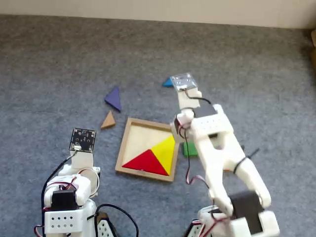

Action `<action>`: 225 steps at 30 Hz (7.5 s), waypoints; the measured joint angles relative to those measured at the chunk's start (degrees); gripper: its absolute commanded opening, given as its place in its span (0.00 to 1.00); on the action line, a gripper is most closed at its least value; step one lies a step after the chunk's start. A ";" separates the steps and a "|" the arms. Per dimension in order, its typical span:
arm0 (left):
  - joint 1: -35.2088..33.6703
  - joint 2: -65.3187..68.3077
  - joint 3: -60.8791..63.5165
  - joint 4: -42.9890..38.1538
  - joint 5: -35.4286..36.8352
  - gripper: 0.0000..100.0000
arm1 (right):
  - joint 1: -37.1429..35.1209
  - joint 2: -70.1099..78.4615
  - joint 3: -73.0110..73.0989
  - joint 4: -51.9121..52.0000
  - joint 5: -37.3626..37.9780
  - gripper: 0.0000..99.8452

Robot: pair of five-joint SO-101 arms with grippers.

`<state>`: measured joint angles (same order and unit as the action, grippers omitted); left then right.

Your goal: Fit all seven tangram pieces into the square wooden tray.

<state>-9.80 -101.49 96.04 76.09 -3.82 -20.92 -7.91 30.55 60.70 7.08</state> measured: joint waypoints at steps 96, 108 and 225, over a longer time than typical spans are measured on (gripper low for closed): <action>0.00 0.00 0.00 0.00 0.00 0.01 | -0.97 26.29 -13.71 15.21 8.09 0.22; 0.00 0.00 0.00 0.00 0.00 0.01 | 0.70 25.14 -13.80 14.77 8.00 0.14; 0.00 0.00 0.00 0.00 0.00 0.01 | 13.63 11.87 -11.43 18.99 37.27 0.37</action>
<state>-9.80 -101.49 96.04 76.09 -3.82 -7.30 3.96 19.12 79.69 44.35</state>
